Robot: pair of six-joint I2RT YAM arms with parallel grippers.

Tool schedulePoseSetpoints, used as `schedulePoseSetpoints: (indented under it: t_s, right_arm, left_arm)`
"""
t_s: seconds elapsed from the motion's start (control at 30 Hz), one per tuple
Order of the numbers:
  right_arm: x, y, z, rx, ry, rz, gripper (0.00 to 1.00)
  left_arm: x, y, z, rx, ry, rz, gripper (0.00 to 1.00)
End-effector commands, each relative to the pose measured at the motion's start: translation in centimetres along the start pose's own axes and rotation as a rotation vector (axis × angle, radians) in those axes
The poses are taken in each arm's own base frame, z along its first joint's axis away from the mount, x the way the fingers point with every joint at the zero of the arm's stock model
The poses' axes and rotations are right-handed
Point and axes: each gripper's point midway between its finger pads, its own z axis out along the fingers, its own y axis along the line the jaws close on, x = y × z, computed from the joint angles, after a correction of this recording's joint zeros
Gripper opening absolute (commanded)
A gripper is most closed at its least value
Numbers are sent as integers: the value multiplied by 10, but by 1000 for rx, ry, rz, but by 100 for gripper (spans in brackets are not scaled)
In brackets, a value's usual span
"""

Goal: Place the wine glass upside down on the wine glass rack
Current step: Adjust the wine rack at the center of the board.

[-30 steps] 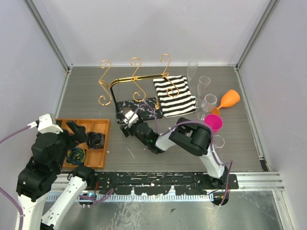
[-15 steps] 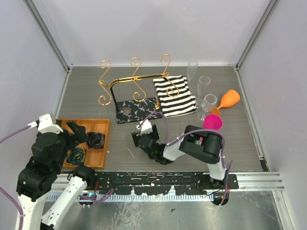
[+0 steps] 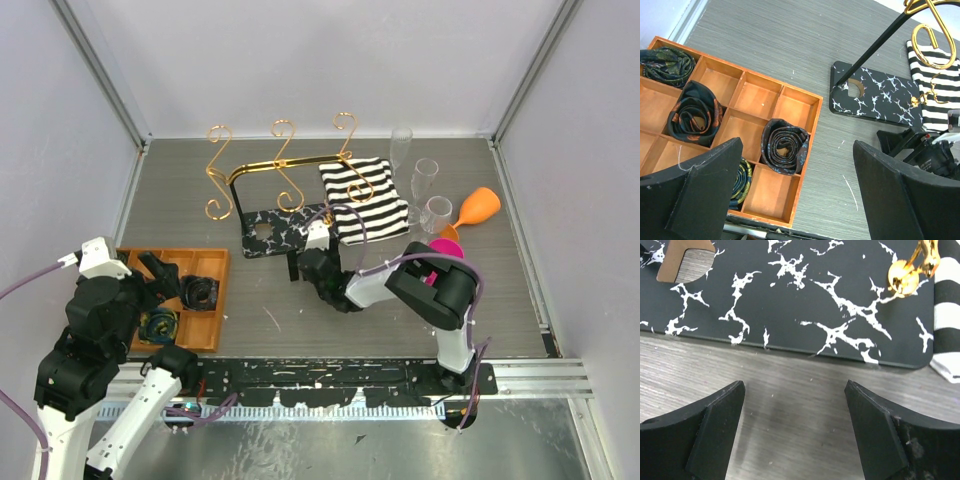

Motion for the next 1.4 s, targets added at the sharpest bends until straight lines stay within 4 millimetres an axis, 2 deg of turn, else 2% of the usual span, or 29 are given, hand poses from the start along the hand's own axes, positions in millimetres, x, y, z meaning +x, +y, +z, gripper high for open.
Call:
schedulePoseSetpoints:
  t_s: [0.0,0.13,0.5,0.77,0.97,1.07,1.13,1.23,1.37]
  right_arm:
    - [28,-2,8,-89,150,-125,87]
    - [20,-2,22,-101,155,-201,87]
    - [-10,-12,59,-77,152,-169,87]
    - [-35,-1,82,-23,98,-50,88]
    - [-42,8,91,-20,69,50,87]
    - [-47,12,85,-48,57,67,87]
    - [-52,12,72,-75,40,66,88]
    - [-50,5,45,-90,30,23,88]
    - [-37,5,1,-128,45,-28,89]
  left_arm:
    - [-1,-1,3,-1,-10,2,99]
    - [-1,-1,4,-1,-7,4,99]
    - [-1,3,2,-18,-15,-4,99]
    - [-2,4,1,-20,-23,-10,100]
    - [-3,6,-1,-24,-37,-19,98]
    - [-5,5,-2,-11,-48,-16,98]
    - [-7,1,-4,19,-53,0,98]
    - [-11,-2,-8,48,-75,4,98]
    - [-23,0,-15,59,-138,-2,98]
